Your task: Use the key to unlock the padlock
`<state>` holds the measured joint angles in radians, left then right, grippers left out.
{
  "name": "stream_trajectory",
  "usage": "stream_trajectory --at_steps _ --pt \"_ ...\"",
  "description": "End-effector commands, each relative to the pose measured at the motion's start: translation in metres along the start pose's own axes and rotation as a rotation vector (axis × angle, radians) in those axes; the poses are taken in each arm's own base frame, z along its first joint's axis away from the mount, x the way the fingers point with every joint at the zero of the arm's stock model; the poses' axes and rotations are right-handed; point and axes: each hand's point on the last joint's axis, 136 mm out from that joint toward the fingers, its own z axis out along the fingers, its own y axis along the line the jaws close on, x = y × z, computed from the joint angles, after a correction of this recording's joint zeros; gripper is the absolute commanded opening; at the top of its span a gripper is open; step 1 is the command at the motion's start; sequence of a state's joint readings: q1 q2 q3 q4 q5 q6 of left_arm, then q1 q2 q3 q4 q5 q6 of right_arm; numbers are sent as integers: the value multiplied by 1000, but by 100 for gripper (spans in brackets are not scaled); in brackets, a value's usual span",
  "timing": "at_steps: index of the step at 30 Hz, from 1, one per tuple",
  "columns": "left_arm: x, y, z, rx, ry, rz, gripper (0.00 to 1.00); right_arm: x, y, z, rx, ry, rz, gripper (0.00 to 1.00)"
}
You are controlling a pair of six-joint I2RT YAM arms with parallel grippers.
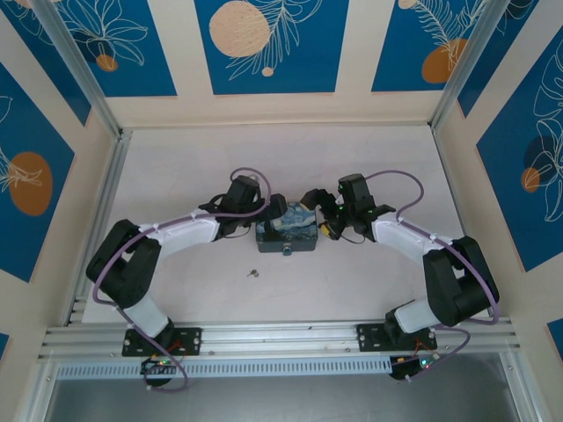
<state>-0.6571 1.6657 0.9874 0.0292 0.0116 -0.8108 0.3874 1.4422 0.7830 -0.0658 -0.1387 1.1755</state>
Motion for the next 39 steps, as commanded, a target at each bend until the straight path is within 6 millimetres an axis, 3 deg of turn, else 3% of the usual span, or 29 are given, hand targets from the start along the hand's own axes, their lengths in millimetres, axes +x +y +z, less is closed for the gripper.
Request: stream_trajectory --at_steps 1,8,20,23,27,29,33,39 --pt "-17 -28 2 70 -33 11 100 -4 3 -1 -19 3 30 96" --pt "-12 -18 0 49 -36 13 100 -8 5 5 -46 16 54 95" --pt "-22 4 -34 -51 -108 74 100 -19 17 10 -59 18 58 95" --pt "-25 9 -46 -69 -130 76 100 -21 8 -2 -23 -31 38 95" --pt "-26 22 -68 -110 -152 71 100 -19 -1 -36 39 -128 -52 95" --pt "-22 31 -78 -141 -147 69 100 -10 3 -51 57 -132 -139 94" --pt "-9 59 -97 -226 -123 44 100 28 14 -65 85 -47 -361 89" --pt "0 95 -119 -274 -121 -59 100 100 24 -56 46 147 -656 78"
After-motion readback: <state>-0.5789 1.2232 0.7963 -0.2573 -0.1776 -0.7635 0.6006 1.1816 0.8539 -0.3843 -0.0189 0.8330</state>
